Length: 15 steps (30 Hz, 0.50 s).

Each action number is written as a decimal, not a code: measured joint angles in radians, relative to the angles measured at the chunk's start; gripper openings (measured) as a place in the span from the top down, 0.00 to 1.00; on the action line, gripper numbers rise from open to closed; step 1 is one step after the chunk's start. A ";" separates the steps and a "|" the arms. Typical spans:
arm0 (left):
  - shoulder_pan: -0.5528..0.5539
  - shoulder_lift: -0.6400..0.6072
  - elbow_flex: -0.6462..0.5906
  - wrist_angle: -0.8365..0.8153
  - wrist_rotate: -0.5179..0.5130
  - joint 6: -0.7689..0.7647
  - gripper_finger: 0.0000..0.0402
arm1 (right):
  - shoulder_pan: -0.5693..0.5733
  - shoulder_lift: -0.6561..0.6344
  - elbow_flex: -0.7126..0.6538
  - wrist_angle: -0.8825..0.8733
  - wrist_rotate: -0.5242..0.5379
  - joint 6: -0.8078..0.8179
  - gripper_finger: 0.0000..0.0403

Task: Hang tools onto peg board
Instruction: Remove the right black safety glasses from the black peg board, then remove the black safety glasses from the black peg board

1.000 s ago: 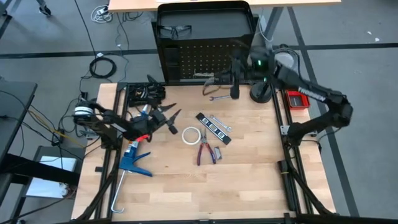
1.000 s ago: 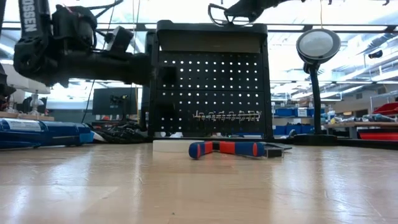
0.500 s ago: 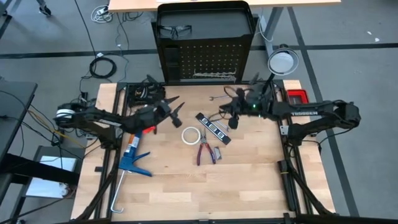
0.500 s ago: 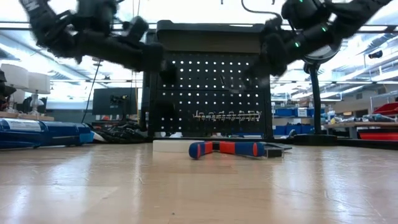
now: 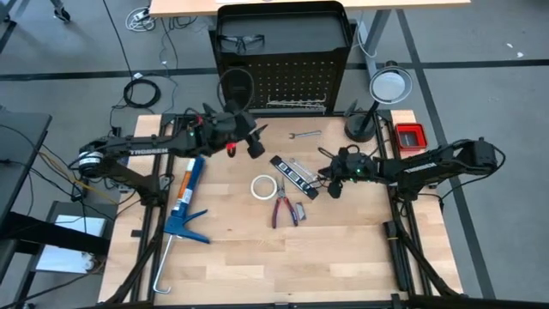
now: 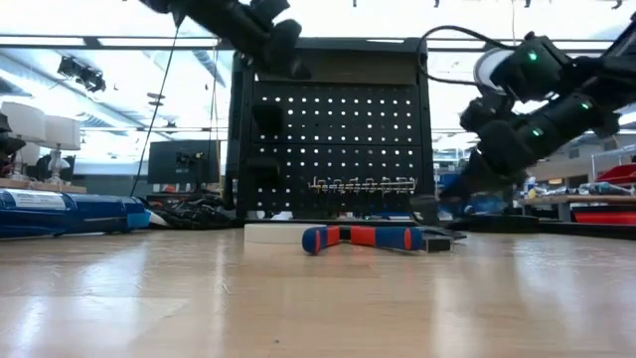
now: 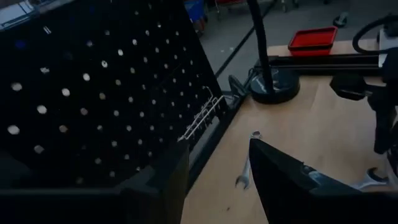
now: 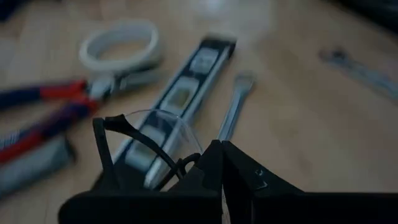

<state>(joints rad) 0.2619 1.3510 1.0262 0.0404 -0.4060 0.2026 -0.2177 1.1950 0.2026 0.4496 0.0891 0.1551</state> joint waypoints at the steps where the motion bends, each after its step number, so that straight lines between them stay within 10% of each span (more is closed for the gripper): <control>1: 0.001 0.000 0.021 -0.024 0.000 0.009 0.57 | 0.008 0.000 -0.010 0.006 0.002 0.005 0.96; 15: 0.049 0.001 0.370 -0.316 -0.059 0.100 0.57 | 0.046 0.000 -0.061 0.252 0.050 -0.062 0.63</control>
<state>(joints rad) 0.3110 1.3518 1.3957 -0.2759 -0.4649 0.3031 -0.1721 1.1954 0.1417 0.7011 0.1387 0.0929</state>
